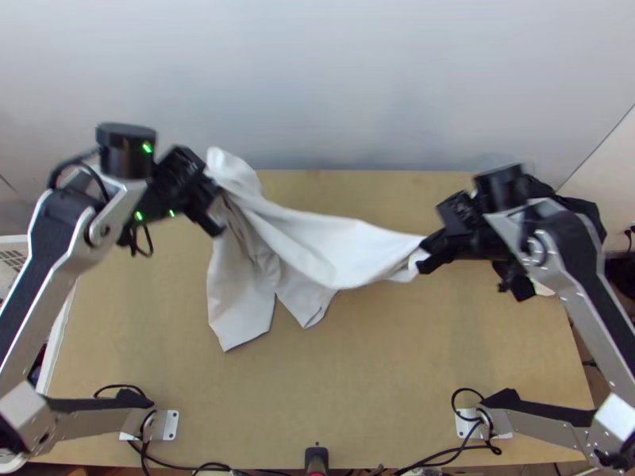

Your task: Fold the t-shirt

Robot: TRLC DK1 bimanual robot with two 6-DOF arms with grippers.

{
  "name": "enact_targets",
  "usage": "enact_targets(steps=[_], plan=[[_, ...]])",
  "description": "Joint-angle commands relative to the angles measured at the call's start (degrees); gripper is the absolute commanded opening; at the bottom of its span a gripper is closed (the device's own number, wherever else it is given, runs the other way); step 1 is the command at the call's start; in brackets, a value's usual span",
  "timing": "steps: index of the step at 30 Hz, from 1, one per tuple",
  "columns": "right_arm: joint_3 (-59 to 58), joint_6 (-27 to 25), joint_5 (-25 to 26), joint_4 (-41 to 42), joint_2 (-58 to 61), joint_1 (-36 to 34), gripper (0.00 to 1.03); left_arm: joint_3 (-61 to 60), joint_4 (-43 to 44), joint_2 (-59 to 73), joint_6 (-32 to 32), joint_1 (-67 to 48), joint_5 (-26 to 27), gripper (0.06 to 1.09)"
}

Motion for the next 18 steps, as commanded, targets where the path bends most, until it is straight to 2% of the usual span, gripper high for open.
enact_targets(steps=[1, 7, 10, 13, 16, 18], plan=[[-13.2, -0.3, 3.7, 11.0, 3.1, -4.0, 0.07, -4.6, -3.2, -4.1, 0.2, -13.8, -2.2, 0.16], [-18.4, 2.0, 5.9, 18.5, 9.5, -10.9, 0.08, 1.2, -2.9, 2.3, 0.5, -22.8, -3.8, 0.17], [-20.1, 3.3, 6.7, 22.0, 10.0, -13.3, 0.22, 3.8, -3.2, 5.6, 0.3, -28.0, -3.8, 0.18], [-21.5, 5.5, 6.9, 26.9, 9.0, -16.2, 0.22, 3.8, -3.2, 8.0, 0.1, -33.8, -3.8, 0.2], [-24.0, 5.6, 6.8, 33.9, 7.3, -18.3, 0.21, 4.9, -3.2, 10.3, -0.4, -38.0, -3.8, 0.2], [-24.4, 5.6, 6.8, 35.7, 7.1, -19.1, 0.21, 5.6, -3.2, 11.8, -0.4, -40.7, -3.8, 0.22]])
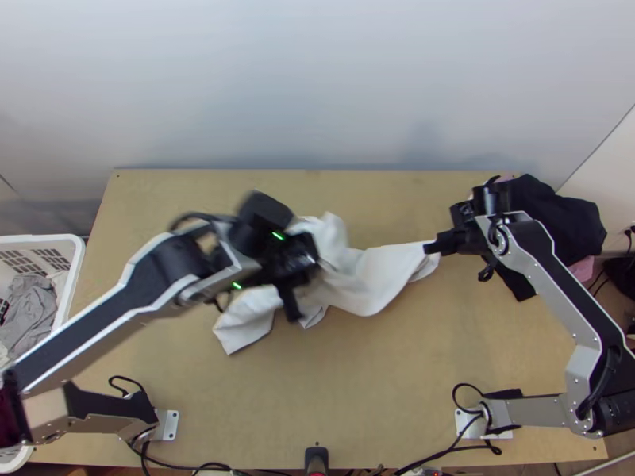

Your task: Fold the t-shirt

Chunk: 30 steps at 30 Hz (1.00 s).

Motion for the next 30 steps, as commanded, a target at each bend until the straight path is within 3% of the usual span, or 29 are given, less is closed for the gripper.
enact_targets(steps=[1, 6, 9, 12, 14, 17, 21, 26, 30], plan=[[-3.9, 1.2, 0.4, 9.9, -0.8, -4.6, 0.21, 2.5, -0.2, 5.6, -0.4, -11.5, -0.2, 0.23], [-3.7, 1.5, 0.4, 12.2, -0.3, -4.6, 0.23, 3.9, 0.6, 9.8, -1.2, -16.6, -0.1, 0.37], [-3.4, 3.2, 0.4, 12.3, 0.1, -5.3, 0.42, 8.3, 0.6, 14.4, -2.7, -18.1, 0.4, 0.38], [-3.2, 3.7, 0.4, 12.3, 1.0, -6.1, 0.64, 12.7, 0.5, 18.6, -2.7, -19.9, 0.3, 0.71], [-3.2, 3.7, 0.3, 12.2, 1.2, -6.7, 0.71, 14.0, 0.5, 20.3, -2.7, -20.5, 0.3, 1.06], [-3.2, 3.7, 0.3, 11.6, 1.2, -7.2, 0.82, 15.5, 0.5, 21.4, -2.7, -20.5, 0.3, 1.05], [-1.3, 3.4, -0.1, 8.0, 0.6, -7.4, 0.85, 17.1, -0.7, 20.9, -2.7, -19.0, 0.2, 1.05], [3.4, 3.1, -2.0, -3.4, -1.2, -4.5, 0.96, 17.8, -6.5, 19.7, -1.9, -14.3, 0.3, 1.04], [5.9, -1.5, -2.0, -15.2, -5.0, 1.1, 0.96, 17.6, -13.3, 18.2, -0.7, -7.4, 1.3, 1.04]])
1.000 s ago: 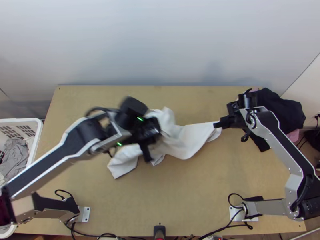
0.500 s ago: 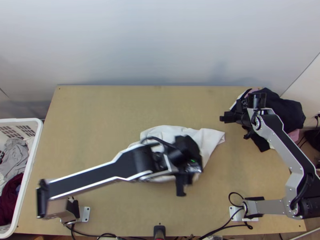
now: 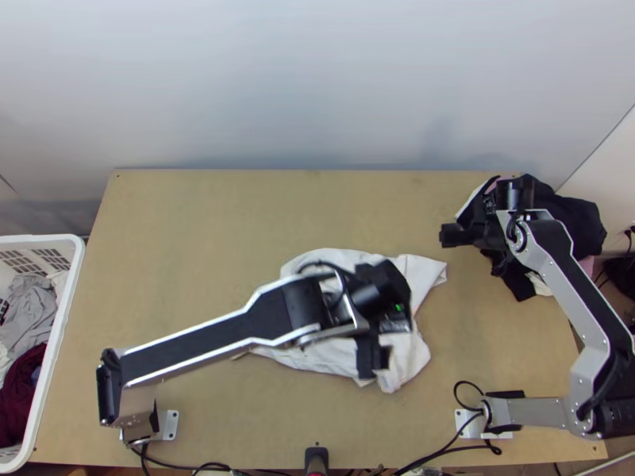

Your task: Fold the t-shirt

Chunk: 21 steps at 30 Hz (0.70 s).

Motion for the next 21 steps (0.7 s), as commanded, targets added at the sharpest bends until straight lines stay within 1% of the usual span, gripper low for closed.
enact_targets(steps=[1, 2, 4, 7, 8, 9, 11, 14, 17, 19, 21], plan=[[4.2, -5.8, -0.8, -16.5, -5.2, 6.8, 0.97, 0.4, -9.0, -2.1, 2.3, 9.8, 1.4, 1.04], [4.2, -7.6, -0.8, -18.9, -6.4, 7.8, 0.97, -0.4, -9.8, -3.0, 3.1, 12.3, 2.4, 1.04], [4.2, -10.7, -0.8, -24.1, -8.9, 9.2, 0.97, -2.8, -11.2, -4.8, 4.6, 17.3, 2.7, 1.04], [5.5, -14.0, -0.8, -31.1, -12.5, 10.8, 0.96, -7.5, -11.8, -7.2, 6.9, 24.4, 3.5, 1.04], [6.3, -14.8, -0.8, -33.5, -13.4, 11.8, 0.96, -9.4, -11.8, -7.8, 7.2, 26.8, 4.5, 1.04], [7.1, -15.2, -0.8, -35.8, -14.3, 13.4, 0.96, -11.3, -11.6, -8.4, 7.6, 29.1, 5.7, 1.04], [7.6, -16.0, -0.8, -39.0, -15.9, 18.4, 0.96, -15.7, -10.5, -9.7, 8.3, 32.3, 6.4, 1.04], [7.0, -17.0, -0.8, -40.2, -16.8, 26.1, 0.96, -21.6, -6.7, -12.1, 8.3, 35.8, 6.4, 1.04], [6.1, -17.0, -0.7, -40.2, -14.2, 34.0, 0.96, -24.5, -5.4, -14.2, 7.7, 38.2, 7.5, 1.04], [5.7, -17.0, -0.7, -39.7, -11.2, 37.2, 0.96, -26.0, -4.7, -16.1, 7.3, 39.5, 8.2, 1.04], [5.8, -16.7, -0.9, -38.1, -8.1, 38.8, 0.96, -26.6, -4.7, -17.7, 6.8, 40.6, 8.5, 1.04]])
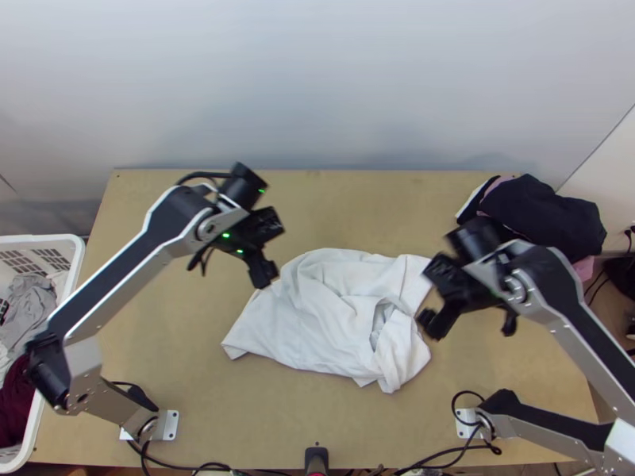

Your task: Fold the t-shirt

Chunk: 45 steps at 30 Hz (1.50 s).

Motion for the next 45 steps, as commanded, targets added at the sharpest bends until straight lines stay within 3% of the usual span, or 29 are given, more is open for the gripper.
enact_targets(steps=[1, 6, 12, 21, 32, 45], plan=[[-0.2, -0.4, -0.1, 0.9, 6.4, 12.3, 0.96, -6.4, 1.8, -6.0, -0.7, 6.9, 1.7, 1.04], [2.9, 1.9, 0.0, 5.7, 14.7, 21.0, 0.96, -8.0, 1.5, -10.1, -0.7, 12.8, 2.0, 1.04], [11.6, 3.9, -0.1, 6.4, 24.3, 26.7, 0.96, -12.3, 1.5, -15.3, -0.5, 15.8, 2.5, 1.04], [13.0, 5.4, -1.4, 7.9, 29.0, 35.8, 0.92, -15.8, 1.9, -21.0, -0.7, 24.3, 5.2, 1.04], [19.2, 11.3, -1.4, 12.5, 38.2, 37.4, 0.92, -26.2, 4.0, -29.4, -0.6, 26.9, 6.4, 1.04], [19.5, 15.7, -1.0, 17.0, 43.5, 38.1, 0.88, -28.0, 4.8, -31.2, 0.0, 29.9, 8.0, 1.04]])
